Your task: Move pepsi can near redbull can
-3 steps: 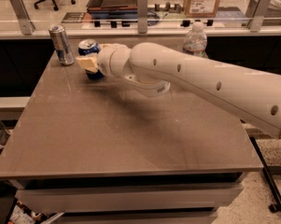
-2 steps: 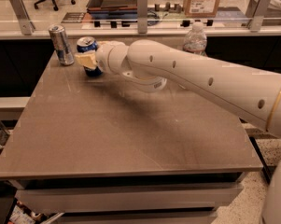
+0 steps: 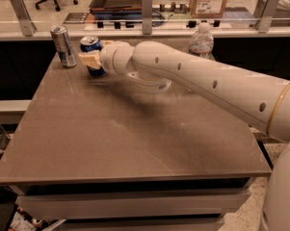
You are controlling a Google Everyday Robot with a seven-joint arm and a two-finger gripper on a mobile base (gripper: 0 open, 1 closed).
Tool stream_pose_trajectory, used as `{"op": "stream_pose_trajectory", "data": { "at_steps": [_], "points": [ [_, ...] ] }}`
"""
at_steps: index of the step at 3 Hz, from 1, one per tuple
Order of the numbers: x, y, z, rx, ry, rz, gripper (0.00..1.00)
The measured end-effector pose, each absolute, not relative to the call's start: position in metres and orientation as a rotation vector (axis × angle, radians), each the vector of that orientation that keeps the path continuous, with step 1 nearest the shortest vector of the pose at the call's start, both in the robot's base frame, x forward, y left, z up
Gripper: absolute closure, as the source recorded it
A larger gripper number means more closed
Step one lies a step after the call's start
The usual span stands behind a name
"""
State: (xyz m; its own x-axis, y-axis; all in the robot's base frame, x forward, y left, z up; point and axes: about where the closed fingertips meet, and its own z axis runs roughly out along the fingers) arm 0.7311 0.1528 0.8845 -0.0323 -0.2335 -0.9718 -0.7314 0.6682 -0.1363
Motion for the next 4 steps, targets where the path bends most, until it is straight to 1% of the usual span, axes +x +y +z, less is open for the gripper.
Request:
{"op": "stream_pose_trajectory", "data": {
  "at_steps": [3, 4],
  "points": [
    [0.731, 0.153, 0.8848, -0.813, 1.594, 0.48, 0.12],
    [0.7303, 0.1549, 0.8853, -0.815, 1.592, 0.482, 0.0]
  ]
}}
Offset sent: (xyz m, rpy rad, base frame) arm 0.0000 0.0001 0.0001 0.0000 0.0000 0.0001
